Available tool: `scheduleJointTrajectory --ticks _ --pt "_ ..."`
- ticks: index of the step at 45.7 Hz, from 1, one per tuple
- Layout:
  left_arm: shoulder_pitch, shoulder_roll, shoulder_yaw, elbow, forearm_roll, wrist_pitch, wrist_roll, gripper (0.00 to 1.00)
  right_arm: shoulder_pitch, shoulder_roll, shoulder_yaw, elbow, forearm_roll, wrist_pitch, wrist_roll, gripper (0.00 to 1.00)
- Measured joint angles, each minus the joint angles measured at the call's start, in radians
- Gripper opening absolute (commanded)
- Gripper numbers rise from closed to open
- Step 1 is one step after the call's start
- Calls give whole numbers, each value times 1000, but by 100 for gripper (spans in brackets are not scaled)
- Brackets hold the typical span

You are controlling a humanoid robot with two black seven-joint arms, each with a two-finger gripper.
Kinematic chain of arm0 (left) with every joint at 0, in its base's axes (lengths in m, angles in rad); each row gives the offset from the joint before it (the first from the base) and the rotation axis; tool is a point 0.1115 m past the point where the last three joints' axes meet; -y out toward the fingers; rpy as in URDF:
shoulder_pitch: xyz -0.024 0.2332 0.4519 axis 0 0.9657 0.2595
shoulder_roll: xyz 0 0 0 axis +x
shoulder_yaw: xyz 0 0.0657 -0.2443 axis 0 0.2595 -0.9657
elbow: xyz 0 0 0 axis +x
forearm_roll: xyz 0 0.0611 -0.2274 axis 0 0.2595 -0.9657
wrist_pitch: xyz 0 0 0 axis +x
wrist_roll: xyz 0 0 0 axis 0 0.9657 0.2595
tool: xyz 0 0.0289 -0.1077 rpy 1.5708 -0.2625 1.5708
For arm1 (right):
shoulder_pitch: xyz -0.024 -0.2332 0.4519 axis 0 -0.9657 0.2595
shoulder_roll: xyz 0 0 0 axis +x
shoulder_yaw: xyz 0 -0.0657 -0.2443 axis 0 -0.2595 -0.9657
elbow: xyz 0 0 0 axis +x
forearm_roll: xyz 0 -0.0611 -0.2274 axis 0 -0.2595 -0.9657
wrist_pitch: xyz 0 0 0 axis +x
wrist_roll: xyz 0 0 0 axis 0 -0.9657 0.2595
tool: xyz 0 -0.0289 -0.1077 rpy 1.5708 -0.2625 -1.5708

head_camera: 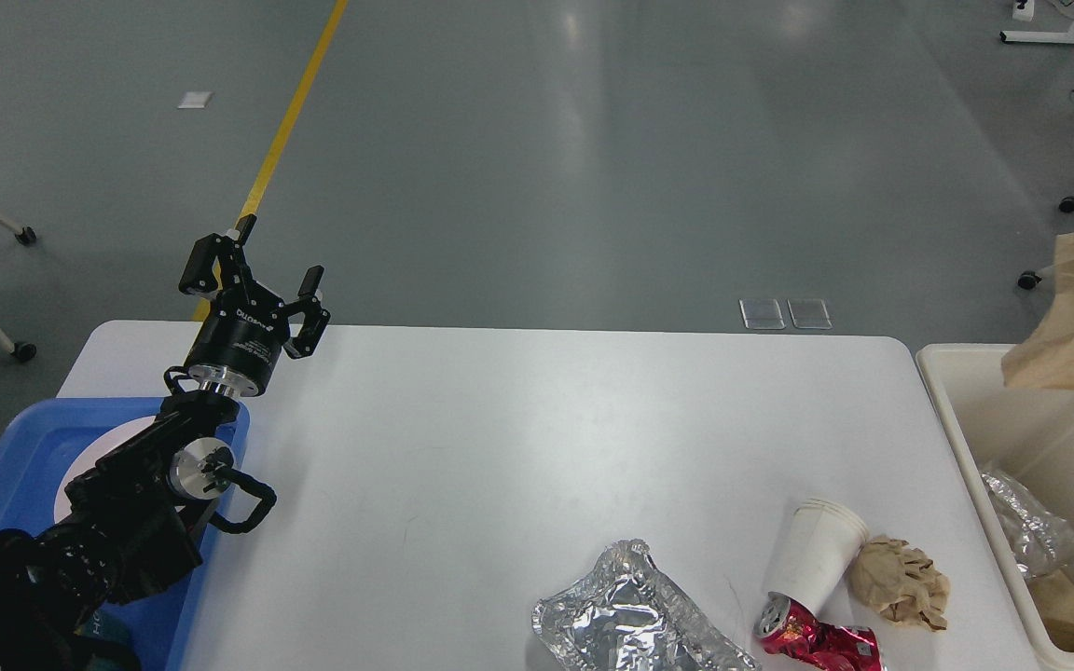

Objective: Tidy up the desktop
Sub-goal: 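Carry the paper bag into the cream bin with the right gripper, then release the paper bag in the bin and withdraw the right gripper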

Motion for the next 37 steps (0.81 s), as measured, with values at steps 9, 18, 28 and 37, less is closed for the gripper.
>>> scheduleJointTrajectory --ticks 9,18,28,37 --pt "0 0 0 0 0 0 0 96 -159 -35 27 0 122 -317 0 0" --pt "0 0 0 0 0 0 0 97 -301 -38 75 0 201 -449 3 0" --pt "0 0 0 0 -1 0 0 97 -411 -36 123 0 206 -458 3 0" --pt "0 0 0 0 -1 0 0 97 -487 -29 145 3 206 -458 4 58"
